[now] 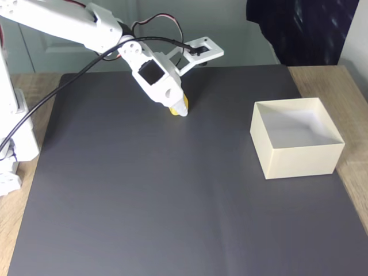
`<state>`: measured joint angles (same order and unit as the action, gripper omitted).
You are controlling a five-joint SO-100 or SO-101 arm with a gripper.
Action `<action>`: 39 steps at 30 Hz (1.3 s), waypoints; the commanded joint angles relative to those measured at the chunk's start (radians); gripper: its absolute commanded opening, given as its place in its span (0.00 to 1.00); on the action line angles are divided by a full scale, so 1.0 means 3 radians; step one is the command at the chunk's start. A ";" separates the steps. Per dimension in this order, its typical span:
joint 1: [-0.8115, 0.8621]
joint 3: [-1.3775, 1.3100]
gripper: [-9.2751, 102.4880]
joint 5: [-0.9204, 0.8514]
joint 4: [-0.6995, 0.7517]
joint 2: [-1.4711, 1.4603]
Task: Grasp a cube block and put it in the white box.
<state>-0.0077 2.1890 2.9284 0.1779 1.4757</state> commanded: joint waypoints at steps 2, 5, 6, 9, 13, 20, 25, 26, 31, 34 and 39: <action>0.0020 -0.0128 0.26 0.0010 -0.0056 -0.0015; 0.0026 -0.0128 0.24 0.0010 -0.0061 -0.0031; 0.0026 -0.0128 0.22 0.0031 -0.0051 -0.0031; 0.0010 -0.0128 0.11 0.0031 -0.0010 -0.0010; 0.0000 -0.0128 0.08 0.0026 0.0061 0.0026; 0.0000 -0.0112 0.08 0.0066 0.0102 0.0215; 0.0005 -0.0128 0.08 0.0087 0.0118 0.0440; 0.0000 -0.0133 0.08 0.0092 0.0112 0.0501; 0.0005 -0.0215 0.08 0.0184 0.0128 0.0782; 0.0036 -0.0302 0.08 0.0276 0.0072 0.0920; 0.0143 -0.0593 0.08 0.0332 -0.0066 0.1033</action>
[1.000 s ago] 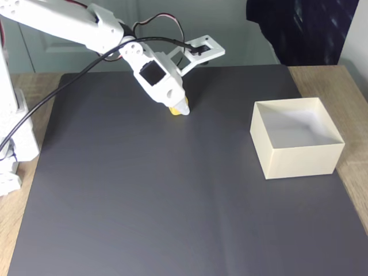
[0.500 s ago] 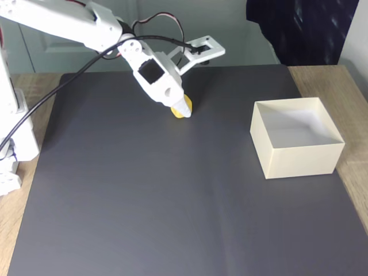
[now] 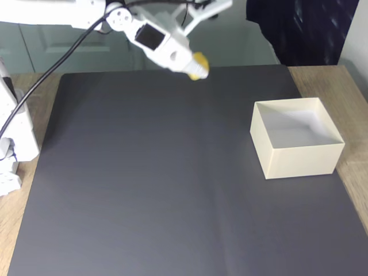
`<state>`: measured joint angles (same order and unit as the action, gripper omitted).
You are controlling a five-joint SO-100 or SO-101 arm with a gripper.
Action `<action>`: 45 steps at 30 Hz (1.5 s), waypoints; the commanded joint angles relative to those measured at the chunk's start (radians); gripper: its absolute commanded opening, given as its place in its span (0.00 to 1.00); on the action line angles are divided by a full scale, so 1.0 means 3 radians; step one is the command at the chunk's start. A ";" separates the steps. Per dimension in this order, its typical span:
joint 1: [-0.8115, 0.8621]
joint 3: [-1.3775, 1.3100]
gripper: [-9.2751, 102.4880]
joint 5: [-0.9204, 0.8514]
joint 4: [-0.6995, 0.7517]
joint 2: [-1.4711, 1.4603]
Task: Grasp a cube block and put it in the white box.
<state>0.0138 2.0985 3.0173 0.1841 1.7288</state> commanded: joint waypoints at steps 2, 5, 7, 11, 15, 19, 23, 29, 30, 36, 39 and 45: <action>0.0143 -0.0450 0.08 0.0077 -0.0143 0.0179; 0.0302 -0.0706 0.08 0.0133 -0.0164 0.0118; 0.0409 -0.0833 0.08 0.0164 -0.0199 0.0082; 0.0619 -0.0987 0.08 0.0205 -0.0317 0.0026; 0.0828 -0.1120 0.08 0.0230 -0.0337 -0.0020; 0.1058 -0.1248 0.08 0.0271 -0.0368 -0.0118; 0.1273 -0.1406 0.08 0.0281 -0.0394 -0.0291; 0.1427 -0.1948 0.08 0.0291 -0.0409 -0.0813; 0.1432 -0.2066 0.08 0.0291 -0.0399 -0.0926; 0.1411 -0.2465 0.08 0.0302 -0.0394 -0.1468; 0.1360 -0.2480 0.08 0.0286 -0.0409 -0.1616; 0.1268 -0.2480 0.08 0.0286 -0.0481 -0.1861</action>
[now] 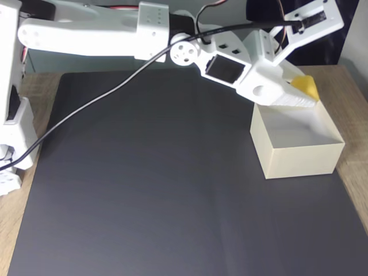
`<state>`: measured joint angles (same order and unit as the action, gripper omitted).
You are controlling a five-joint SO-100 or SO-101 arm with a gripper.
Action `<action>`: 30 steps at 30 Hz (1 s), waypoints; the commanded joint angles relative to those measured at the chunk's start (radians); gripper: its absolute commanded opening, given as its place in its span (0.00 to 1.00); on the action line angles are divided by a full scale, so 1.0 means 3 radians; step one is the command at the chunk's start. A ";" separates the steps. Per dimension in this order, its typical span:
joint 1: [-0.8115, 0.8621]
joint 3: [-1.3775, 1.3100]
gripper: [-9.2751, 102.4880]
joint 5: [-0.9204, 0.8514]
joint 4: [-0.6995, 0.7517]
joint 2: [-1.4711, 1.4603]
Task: Grasp a cube block and put it in the white box.
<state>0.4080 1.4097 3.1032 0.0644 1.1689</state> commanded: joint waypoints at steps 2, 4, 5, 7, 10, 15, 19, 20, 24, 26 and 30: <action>-0.0066 -0.0220 0.08 0.0005 -0.0102 -0.0087; -0.0082 -0.0271 0.08 0.0005 -0.0143 -0.0179; -0.0092 -0.0312 0.08 0.0026 -0.0148 -0.0230; -0.0102 -0.0383 0.08 0.0041 -0.0169 -0.0322; -0.0107 -0.0486 0.09 0.0036 -0.0179 -0.0424; -0.0102 -0.0701 0.10 0.0036 -0.0159 -0.0603; -0.0097 -0.0823 0.10 0.0031 -0.0128 -0.0675; -0.0102 -0.0828 0.10 0.0031 -0.0123 -0.0680; -0.0123 -0.0828 0.10 0.0020 -0.0118 -0.0680; -0.0128 -0.0828 0.10 0.0020 -0.0118 -0.0680; -0.0143 -0.0828 0.19 0.0026 -0.0092 -0.0685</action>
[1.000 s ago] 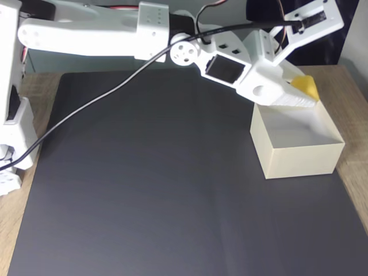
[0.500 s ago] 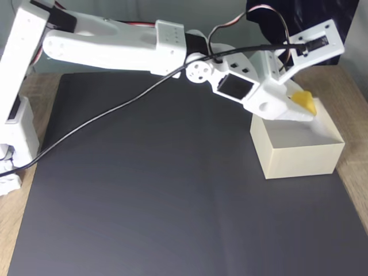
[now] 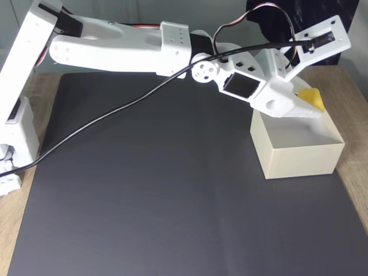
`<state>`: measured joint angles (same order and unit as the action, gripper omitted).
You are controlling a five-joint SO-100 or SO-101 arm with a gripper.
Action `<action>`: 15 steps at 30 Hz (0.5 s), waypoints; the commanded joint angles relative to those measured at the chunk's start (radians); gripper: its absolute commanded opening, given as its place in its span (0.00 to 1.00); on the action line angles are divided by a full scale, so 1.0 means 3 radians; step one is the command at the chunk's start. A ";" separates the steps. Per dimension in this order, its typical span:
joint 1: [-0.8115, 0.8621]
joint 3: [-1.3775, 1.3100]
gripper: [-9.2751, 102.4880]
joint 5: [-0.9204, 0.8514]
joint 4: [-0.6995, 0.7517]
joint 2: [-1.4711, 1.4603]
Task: Grasp a cube block and put it in the white box.
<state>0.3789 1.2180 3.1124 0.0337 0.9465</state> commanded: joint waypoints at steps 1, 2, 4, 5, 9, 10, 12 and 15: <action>-0.0046 -0.0189 0.22 -0.0010 0.0015 0.0056; -0.0046 -0.0189 0.24 -0.0015 0.0026 0.0056; -0.0046 -0.0189 0.28 -0.0015 0.0041 0.0056; -0.0046 -0.0189 0.30 -0.0015 0.0041 0.0051; -0.0036 -0.0189 0.30 -0.0015 0.0041 0.0046; -0.0031 -0.0194 0.30 -0.0015 0.0041 0.0041; -0.0031 -0.0194 0.30 -0.0010 0.0041 0.0041; -0.0041 -0.0194 0.29 -0.0010 0.0046 0.0056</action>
<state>0.3743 1.2118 3.1124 0.0445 0.9465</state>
